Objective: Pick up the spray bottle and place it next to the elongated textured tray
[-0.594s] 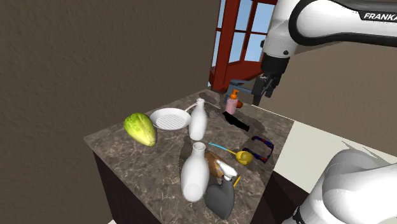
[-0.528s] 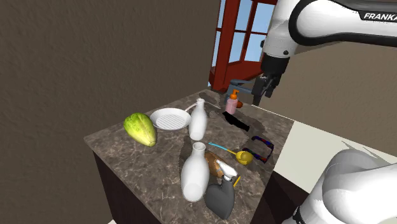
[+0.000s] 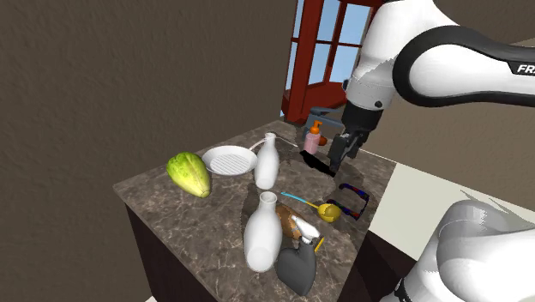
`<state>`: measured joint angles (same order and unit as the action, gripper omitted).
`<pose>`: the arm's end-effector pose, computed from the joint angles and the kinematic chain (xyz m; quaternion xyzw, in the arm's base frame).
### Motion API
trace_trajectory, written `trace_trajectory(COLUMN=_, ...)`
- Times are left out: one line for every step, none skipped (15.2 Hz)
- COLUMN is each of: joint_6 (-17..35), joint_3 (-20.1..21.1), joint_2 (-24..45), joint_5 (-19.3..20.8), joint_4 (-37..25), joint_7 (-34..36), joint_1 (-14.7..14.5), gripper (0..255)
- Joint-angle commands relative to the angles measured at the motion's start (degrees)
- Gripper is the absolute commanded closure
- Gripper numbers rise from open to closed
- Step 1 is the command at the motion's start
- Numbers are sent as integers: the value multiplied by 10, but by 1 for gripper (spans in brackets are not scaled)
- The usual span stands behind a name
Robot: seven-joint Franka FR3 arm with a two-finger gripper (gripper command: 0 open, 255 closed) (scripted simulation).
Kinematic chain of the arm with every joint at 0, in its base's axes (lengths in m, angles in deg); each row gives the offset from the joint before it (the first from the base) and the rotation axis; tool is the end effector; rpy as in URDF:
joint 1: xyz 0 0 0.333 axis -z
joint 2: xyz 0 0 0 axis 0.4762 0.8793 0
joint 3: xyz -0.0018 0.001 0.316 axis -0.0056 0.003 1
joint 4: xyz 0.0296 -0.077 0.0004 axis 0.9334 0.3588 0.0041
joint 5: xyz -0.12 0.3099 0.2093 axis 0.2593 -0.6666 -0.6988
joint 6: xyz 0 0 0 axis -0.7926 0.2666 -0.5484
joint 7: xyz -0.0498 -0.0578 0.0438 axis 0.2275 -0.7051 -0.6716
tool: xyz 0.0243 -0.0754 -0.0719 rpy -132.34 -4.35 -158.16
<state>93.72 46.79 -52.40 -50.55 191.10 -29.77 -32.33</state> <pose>0.2767 0.0578 0.5503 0.9987 0.0102 0.0380 0.0318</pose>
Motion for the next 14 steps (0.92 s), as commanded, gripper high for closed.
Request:
trace_trajectory(joint_6=22, joint_3=22, joint_2=-12, joint_5=-21, joint_4=26, joint_7=22, joint_1=-13, gripper=0)
trace_trajectory(joint_6=32, joint_3=33, joint_2=-18, joint_5=-32, joint_4=39, joint_7=32, joint_1=-20, gripper=0)
trace_trajectory(joint_6=42, joint_3=44, joint_2=-23, joint_5=-43, joint_4=52, joint_7=43, joint_1=-28, gripper=0)
trace_trajectory(joint_6=53, joint_3=56, joint_2=-27, joint_5=-54, joint_4=63, joint_7=54, joint_1=-36, gripper=0)
trace_trajectory(joint_6=65, joint_3=69, joint_2=-30, joint_5=-65, joint_4=74, joint_7=64, joint_1=-44, gripper=0)
trace_trajectory(joint_6=77, joint_3=82, joint_2=-32, joint_5=-77, joint_4=85, joint_7=76, joint_1=-52, gripper=0)
trace_trajectory(joint_6=89, joint_3=95, joint_2=-34, joint_5=-89, joint_4=94, joint_7=87, joint_1=-60, gripper=0)
trace_trajectory(joint_6=102, joint_3=108, joint_2=-34, joint_5=-101, joint_4=103, joint_7=98, joint_1=-69, gripper=0)
trace_trajectory(joint_6=115, joint_3=122, joint_2=-33, joint_5=-113, joint_4=112, joint_7=109, joint_1=-77, gripper=0)
trace_trajectory(joint_6=129, joint_3=136, joint_2=-31, joint_5=-124, joint_4=119, joint_7=121, joint_1=-86, gripper=0)
trace_trajectory(joint_6=143, joint_3=151, joint_2=-27, joint_5=-136, joint_4=126, joint_7=132, joint_1=-94, gripper=0)
trace_trajectory(joint_6=158, joint_3=166, joint_2=-23, joint_5=-148, joint_4=132, joint_7=144, joint_1=-103, gripper=0)
trace_trajectory(joint_6=159, joint_3=167, joint_2=-22, joint_5=-149, joint_4=132, joint_7=144, joint_1=-103, gripper=0)
trace_trajectory(joint_6=168, joint_3=170, joint_2=-19, joint_5=-151, joint_4=138, joint_7=144, joint_1=-103, gripper=0)
